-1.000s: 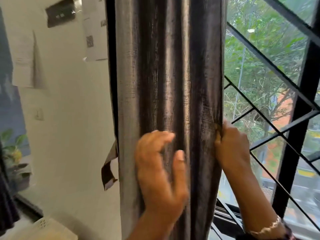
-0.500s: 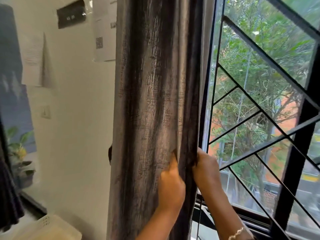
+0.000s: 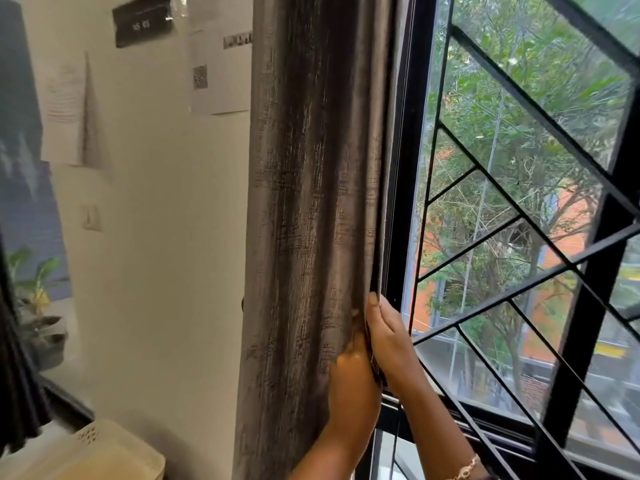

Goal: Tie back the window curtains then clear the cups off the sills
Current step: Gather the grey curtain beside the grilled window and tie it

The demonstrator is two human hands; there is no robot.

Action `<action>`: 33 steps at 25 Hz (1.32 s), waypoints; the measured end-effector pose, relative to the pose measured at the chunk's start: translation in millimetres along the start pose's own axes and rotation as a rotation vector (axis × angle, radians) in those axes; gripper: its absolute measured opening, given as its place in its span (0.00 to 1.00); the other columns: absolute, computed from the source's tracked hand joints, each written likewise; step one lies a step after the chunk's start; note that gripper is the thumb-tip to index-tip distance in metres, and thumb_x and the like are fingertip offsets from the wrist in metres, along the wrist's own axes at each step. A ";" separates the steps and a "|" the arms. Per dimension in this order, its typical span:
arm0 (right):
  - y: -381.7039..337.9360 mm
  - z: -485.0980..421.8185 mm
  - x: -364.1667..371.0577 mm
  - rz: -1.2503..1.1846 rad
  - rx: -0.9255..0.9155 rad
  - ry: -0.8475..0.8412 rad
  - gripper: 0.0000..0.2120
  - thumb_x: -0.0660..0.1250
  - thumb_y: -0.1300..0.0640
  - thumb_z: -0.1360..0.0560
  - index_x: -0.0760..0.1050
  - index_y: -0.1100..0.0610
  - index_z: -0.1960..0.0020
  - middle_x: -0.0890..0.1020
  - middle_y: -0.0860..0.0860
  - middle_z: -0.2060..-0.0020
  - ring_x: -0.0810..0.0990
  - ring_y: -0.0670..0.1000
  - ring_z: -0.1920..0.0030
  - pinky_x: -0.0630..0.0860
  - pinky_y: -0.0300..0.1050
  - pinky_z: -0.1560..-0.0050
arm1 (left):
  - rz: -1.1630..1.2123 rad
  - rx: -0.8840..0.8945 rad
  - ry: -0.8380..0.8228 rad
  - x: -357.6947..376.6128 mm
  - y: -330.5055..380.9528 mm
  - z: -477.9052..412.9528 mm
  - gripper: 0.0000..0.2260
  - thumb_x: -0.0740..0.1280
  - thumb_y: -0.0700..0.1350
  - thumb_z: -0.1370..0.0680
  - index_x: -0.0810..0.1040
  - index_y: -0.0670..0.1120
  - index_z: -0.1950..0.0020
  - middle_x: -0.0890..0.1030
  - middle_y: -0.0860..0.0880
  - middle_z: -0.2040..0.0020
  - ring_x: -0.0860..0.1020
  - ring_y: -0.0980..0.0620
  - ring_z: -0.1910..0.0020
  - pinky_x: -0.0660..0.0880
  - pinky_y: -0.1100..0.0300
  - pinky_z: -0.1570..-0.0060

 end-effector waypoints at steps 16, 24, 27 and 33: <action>4.1 4.6 -26.3 0.336 -0.101 0.272 0.14 0.56 0.75 0.28 0.74 0.60 0.56 0.71 0.44 0.72 0.69 0.38 0.70 0.65 0.26 0.71 | -0.074 0.273 0.678 -102.9 36.6 41.8 0.38 0.61 0.54 0.24 0.40 0.47 0.24 0.49 0.39 0.25 0.47 0.42 0.25 0.44 0.44 0.27; 1.8 5.6 -28.4 0.359 -0.098 0.253 0.14 0.54 0.78 0.30 0.75 0.65 0.57 0.69 0.42 0.73 0.66 0.40 0.72 0.65 0.27 0.72 | -0.056 0.315 0.508 -78.0 18.9 33.8 0.29 0.54 0.32 0.28 0.58 0.44 0.27 0.74 0.40 0.35 0.79 0.43 0.44 0.76 0.57 0.47; 2.5 5.3 -29.0 0.371 -0.084 0.257 0.20 0.55 0.76 0.28 0.65 0.52 0.67 0.69 0.43 0.73 0.67 0.41 0.72 0.65 0.27 0.72 | -0.073 0.362 0.414 -50.5 18.3 24.7 0.29 0.51 0.29 0.30 0.56 0.38 0.28 0.67 0.44 0.31 0.72 0.48 0.35 0.73 0.56 0.40; 5.4 -2.0 -30.8 0.378 -0.066 0.234 0.20 0.55 0.71 0.24 0.62 0.50 0.67 0.70 0.46 0.73 0.67 0.43 0.71 0.66 0.27 0.73 | -0.025 0.272 0.190 -9.5 10.0 -1.1 0.30 0.61 0.32 0.29 0.56 0.39 0.28 0.72 0.40 0.33 0.80 0.46 0.44 0.80 0.56 0.57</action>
Point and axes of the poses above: each hand's wrist, its own z-axis away from the middle knuckle, its own x-axis out of the palm, y = z × x, the point moved 4 cm from there along -z, towards the middle knuckle
